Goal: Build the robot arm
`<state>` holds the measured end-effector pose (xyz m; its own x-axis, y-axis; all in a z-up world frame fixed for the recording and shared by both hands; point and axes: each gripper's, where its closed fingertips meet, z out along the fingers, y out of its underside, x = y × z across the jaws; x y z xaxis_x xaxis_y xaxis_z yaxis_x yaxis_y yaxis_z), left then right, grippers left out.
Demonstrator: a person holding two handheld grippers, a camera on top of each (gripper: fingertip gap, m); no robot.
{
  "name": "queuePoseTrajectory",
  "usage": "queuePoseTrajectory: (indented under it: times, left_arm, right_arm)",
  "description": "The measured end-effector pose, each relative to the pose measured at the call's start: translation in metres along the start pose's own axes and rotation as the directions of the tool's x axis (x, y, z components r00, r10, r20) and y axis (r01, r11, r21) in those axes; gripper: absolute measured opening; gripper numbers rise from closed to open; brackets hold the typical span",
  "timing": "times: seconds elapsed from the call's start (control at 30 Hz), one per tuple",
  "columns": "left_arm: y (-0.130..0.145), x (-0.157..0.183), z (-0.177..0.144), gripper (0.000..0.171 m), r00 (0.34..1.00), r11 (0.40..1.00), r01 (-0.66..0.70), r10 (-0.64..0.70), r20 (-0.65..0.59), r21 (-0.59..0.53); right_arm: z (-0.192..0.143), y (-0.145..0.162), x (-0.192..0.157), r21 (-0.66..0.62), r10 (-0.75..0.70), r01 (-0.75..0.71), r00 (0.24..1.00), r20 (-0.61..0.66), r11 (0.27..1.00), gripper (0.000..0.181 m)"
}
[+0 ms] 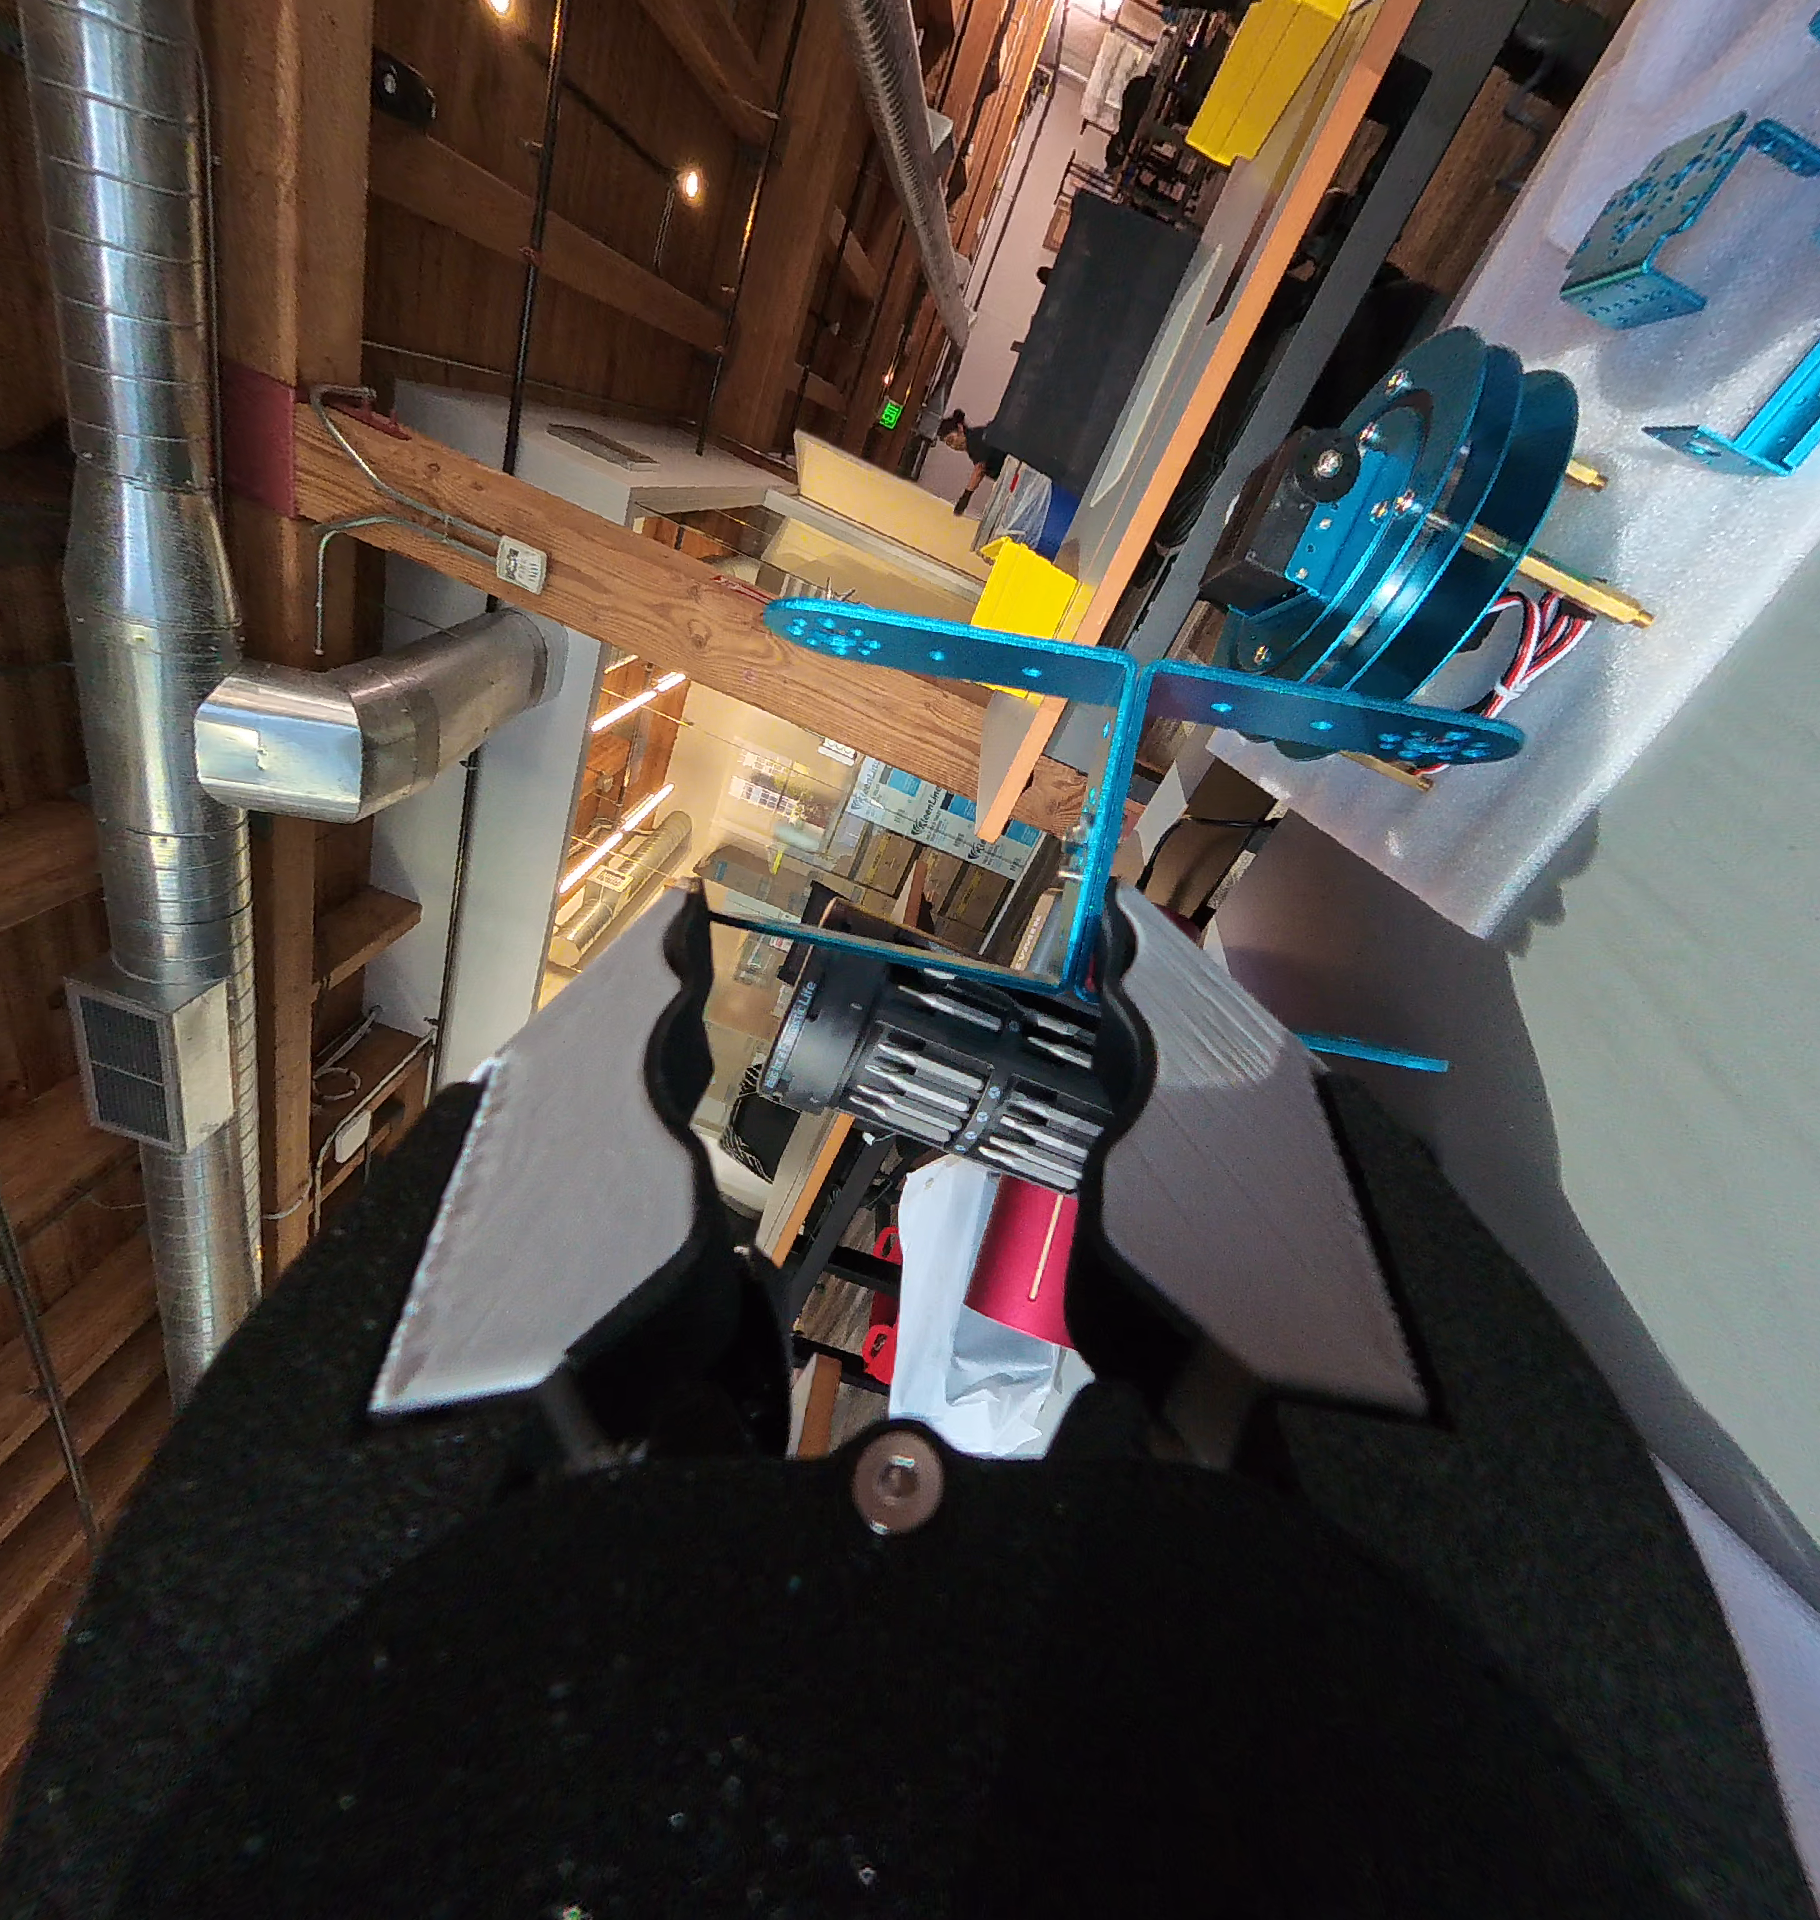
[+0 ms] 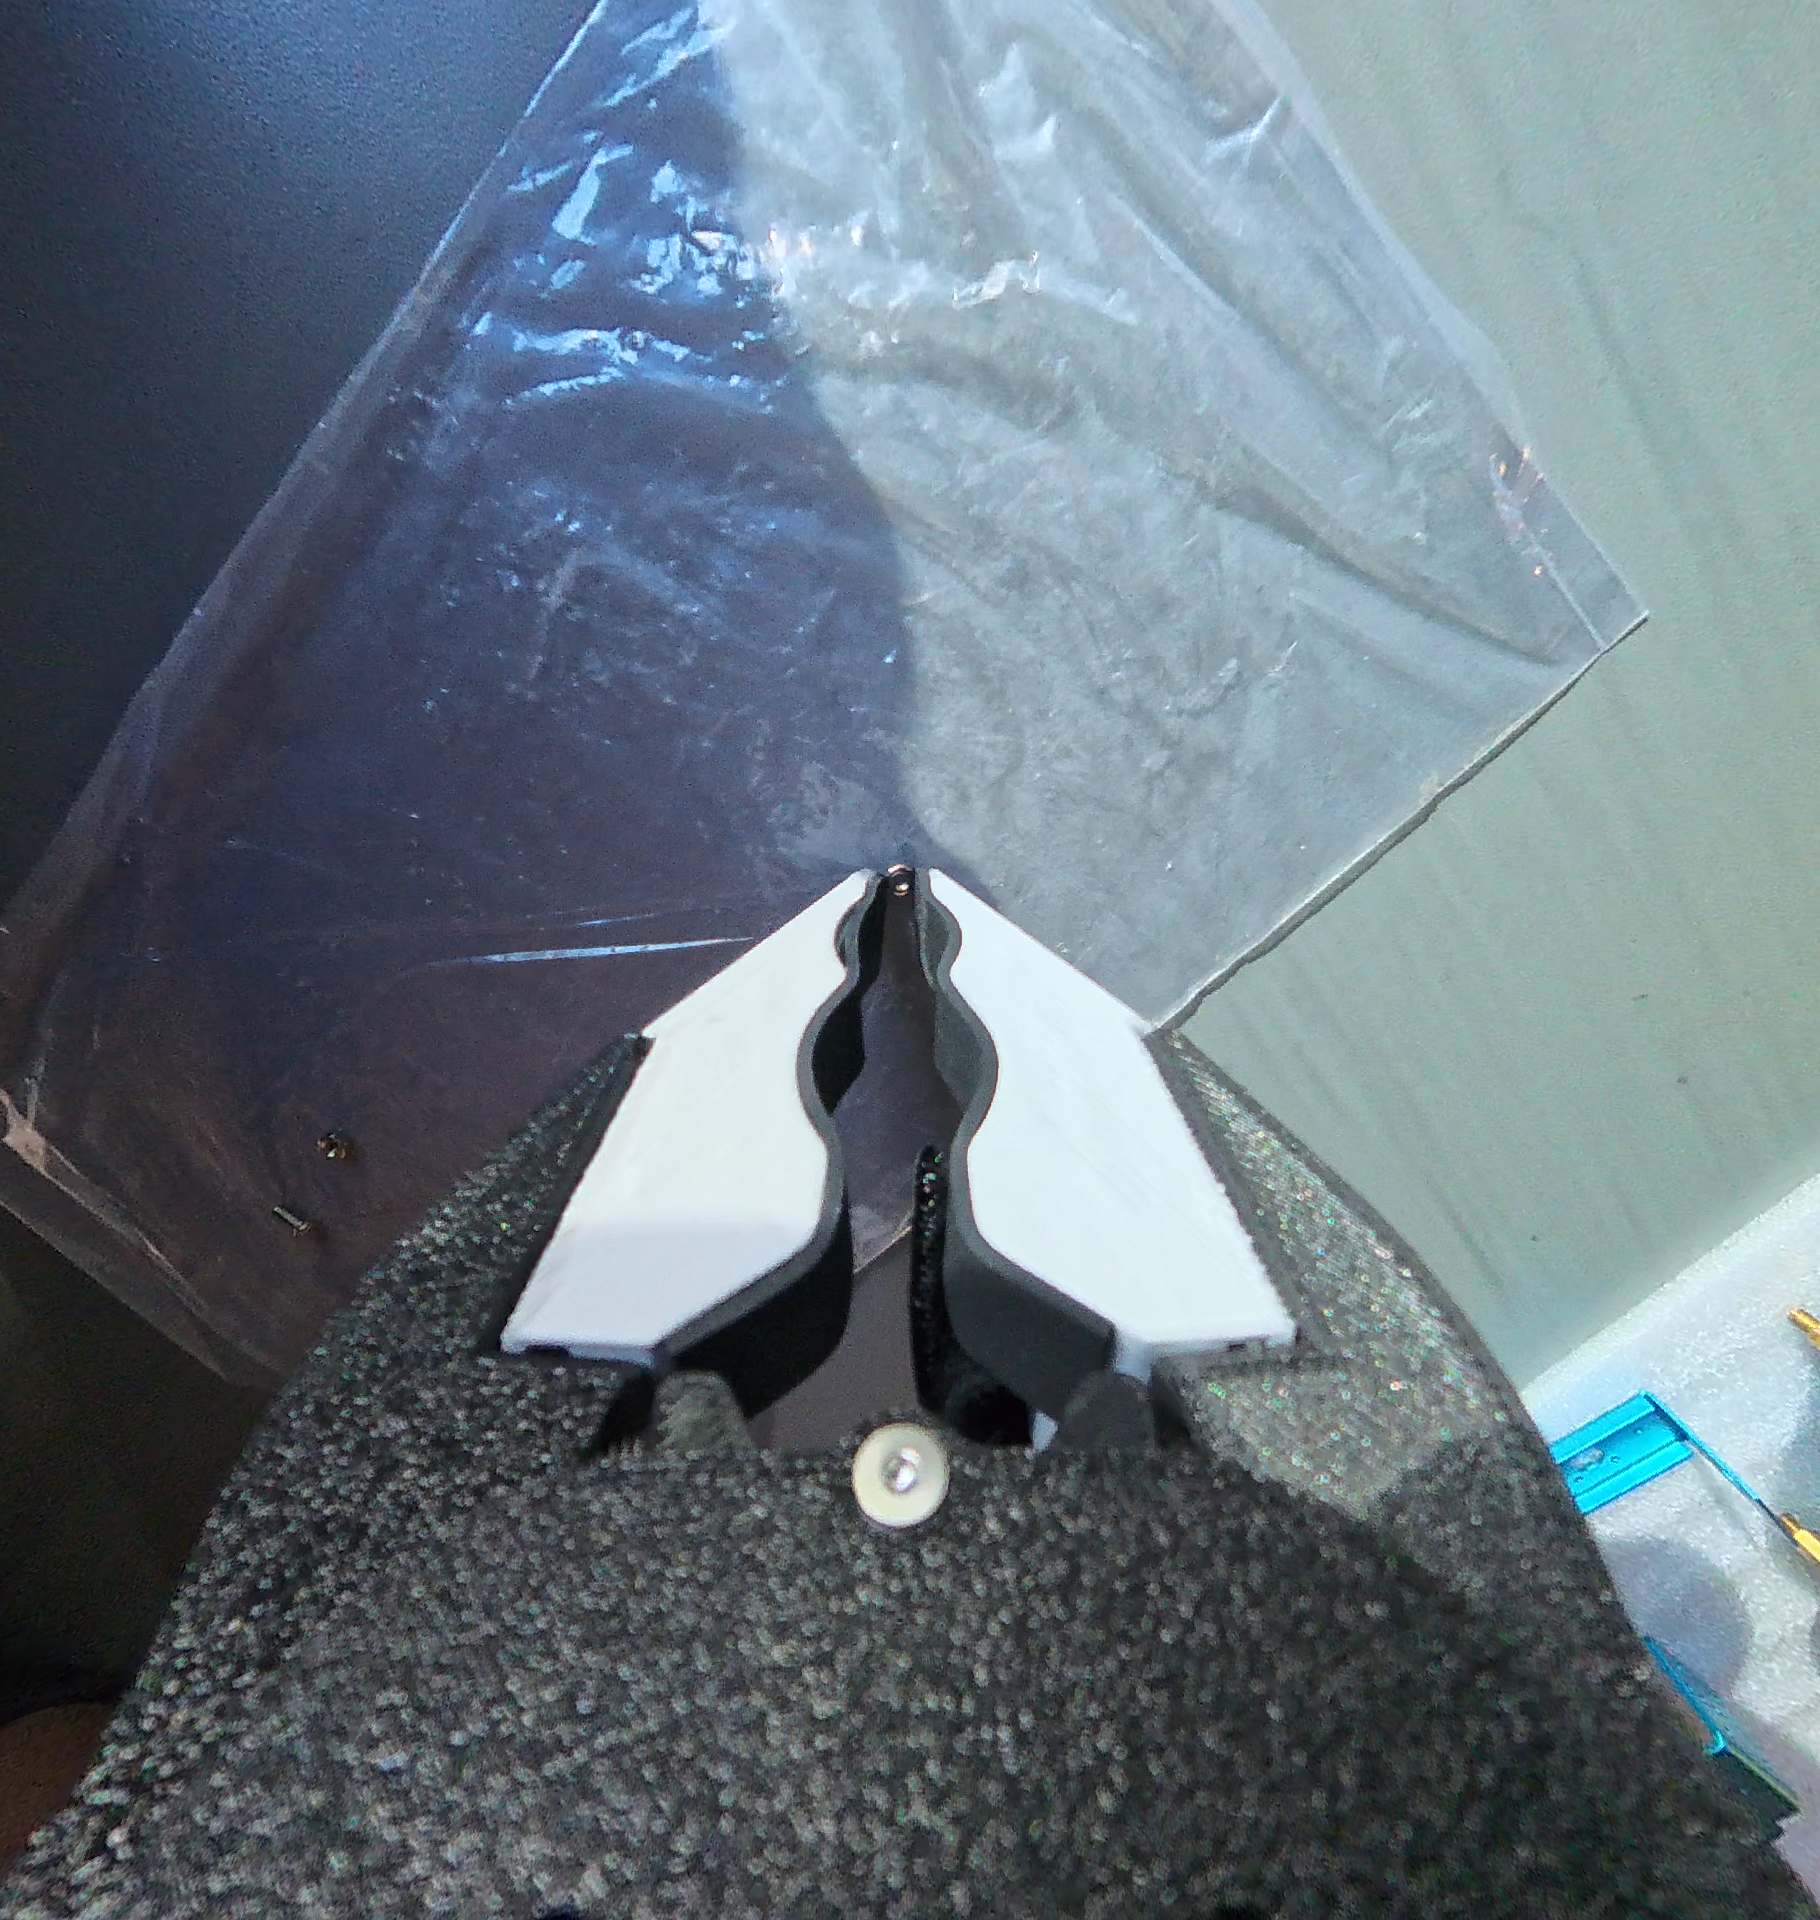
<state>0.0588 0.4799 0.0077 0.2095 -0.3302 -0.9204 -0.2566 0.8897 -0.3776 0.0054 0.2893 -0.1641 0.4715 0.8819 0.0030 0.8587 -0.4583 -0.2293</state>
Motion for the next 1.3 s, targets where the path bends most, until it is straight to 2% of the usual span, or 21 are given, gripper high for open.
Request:
queuePoseTrajectory:
  times: [0.17,0.27,0.53,0.7,1.03,1.17,1.3]
  left_arm:
    - [-0.002,0.004,0.000,0.073,1.000,1.000,-0.003,0.004,-0.010,0.009]
    - [-0.011,0.015,0.000,0.073,0.999,0.999,-0.021,0.022,-0.037,0.032]
    - [-0.074,0.075,-0.011,0.073,0.978,0.969,-0.179,0.194,-0.078,0.168]
    - [-0.096,0.097,-0.019,0.073,0.968,0.951,-0.216,0.238,-0.079,0.221]
    - [-0.109,0.096,-0.026,0.073,0.960,0.932,-0.267,0.279,-0.013,0.246]
    - [-0.113,0.094,-0.028,0.073,0.961,0.930,-0.267,0.275,0.003,0.253]
    - [-0.115,0.094,-0.029,0.073,0.956,0.924,-0.286,0.291,0.017,0.253]
  right_arm:
    - [-0.004,0.004,0.004,0.000,-0.003,0.003,1.000,-0.020,1.000,0.004]
    - [-0.018,0.003,0.008,0.035,0.003,-0.002,0.999,-0.042,0.999,0.004]
    - [-0.106,-0.009,0.028,0.165,0.042,-0.003,0.971,-0.236,0.986,0.005]
    - [-0.143,-0.013,0.042,0.210,0.067,0.001,0.945,-0.321,0.978,0.005]
    - [-0.137,0.002,0.063,0.118,0.072,-0.034,0.940,-0.333,0.992,0.005]
    - [-0.133,0.002,0.063,0.147,0.098,-0.063,0.964,-0.247,0.987,0.005]
    - [-0.124,0.010,0.069,0.112,0.123,-0.099,0.967,-0.225,0.989,0.005]
